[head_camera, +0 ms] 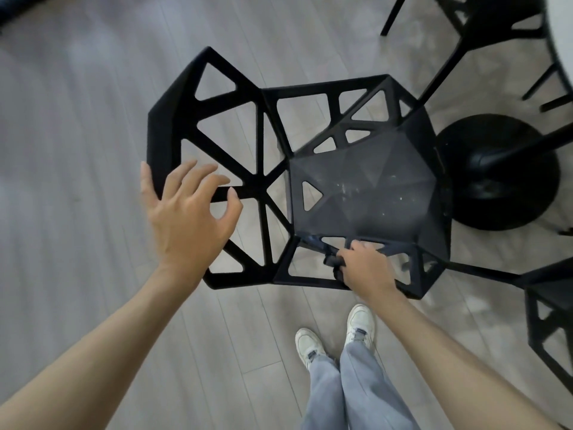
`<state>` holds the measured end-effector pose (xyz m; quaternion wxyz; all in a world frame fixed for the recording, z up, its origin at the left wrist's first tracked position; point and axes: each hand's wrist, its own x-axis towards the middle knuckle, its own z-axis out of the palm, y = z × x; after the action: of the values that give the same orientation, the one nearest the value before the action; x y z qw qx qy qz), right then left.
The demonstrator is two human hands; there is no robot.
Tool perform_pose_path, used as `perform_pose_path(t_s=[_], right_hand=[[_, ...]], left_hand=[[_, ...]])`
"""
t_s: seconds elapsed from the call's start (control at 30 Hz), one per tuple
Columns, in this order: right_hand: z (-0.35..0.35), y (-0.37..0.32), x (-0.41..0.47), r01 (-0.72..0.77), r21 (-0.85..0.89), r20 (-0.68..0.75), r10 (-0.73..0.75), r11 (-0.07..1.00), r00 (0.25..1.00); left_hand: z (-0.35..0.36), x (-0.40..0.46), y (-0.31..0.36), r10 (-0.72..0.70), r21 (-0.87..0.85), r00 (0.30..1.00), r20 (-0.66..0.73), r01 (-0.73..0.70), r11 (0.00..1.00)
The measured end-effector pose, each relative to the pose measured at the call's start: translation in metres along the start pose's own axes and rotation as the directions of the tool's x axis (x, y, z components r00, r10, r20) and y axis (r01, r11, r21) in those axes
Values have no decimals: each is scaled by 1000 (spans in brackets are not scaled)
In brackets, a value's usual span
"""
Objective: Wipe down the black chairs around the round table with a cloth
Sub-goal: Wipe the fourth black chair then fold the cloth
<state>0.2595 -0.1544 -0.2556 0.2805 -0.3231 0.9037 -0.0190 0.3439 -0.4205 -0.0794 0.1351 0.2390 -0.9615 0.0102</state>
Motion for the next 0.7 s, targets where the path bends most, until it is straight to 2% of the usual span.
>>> perform_pose_path(t_s=[0.07, 0.17, 0.3, 0.37, 0.53, 0.7], right_hand=[[1, 4, -24, 2, 92, -91, 6, 996, 996], [11, 30, -59, -103, 232, -136, 137, 967, 981], [25, 96, -84, -317, 273, -79, 350, 908, 933], [28, 105, -87, -366, 305, -45, 397, 879, 917], [12, 49, -72, -273, 243, -70, 298, 931, 952], [-21, -67, -36, -160, 138, 39, 156, 977, 987]], left_hand=[[-1, 1, 0, -11, -6, 1000, -1, 11, 1000], [-3, 1, 0, -28, -29, 999, 19, 28, 999], [-1, 1, 0, 4, 8, 1000, 21, -4, 1000], [0, 1, 0, 13, 13, 1000, 18, -13, 1000], [-2, 1, 2, 5, 5, 1000, 21, -5, 1000], [1, 1, 3, 7, 32, 1000, 22, -8, 999]])
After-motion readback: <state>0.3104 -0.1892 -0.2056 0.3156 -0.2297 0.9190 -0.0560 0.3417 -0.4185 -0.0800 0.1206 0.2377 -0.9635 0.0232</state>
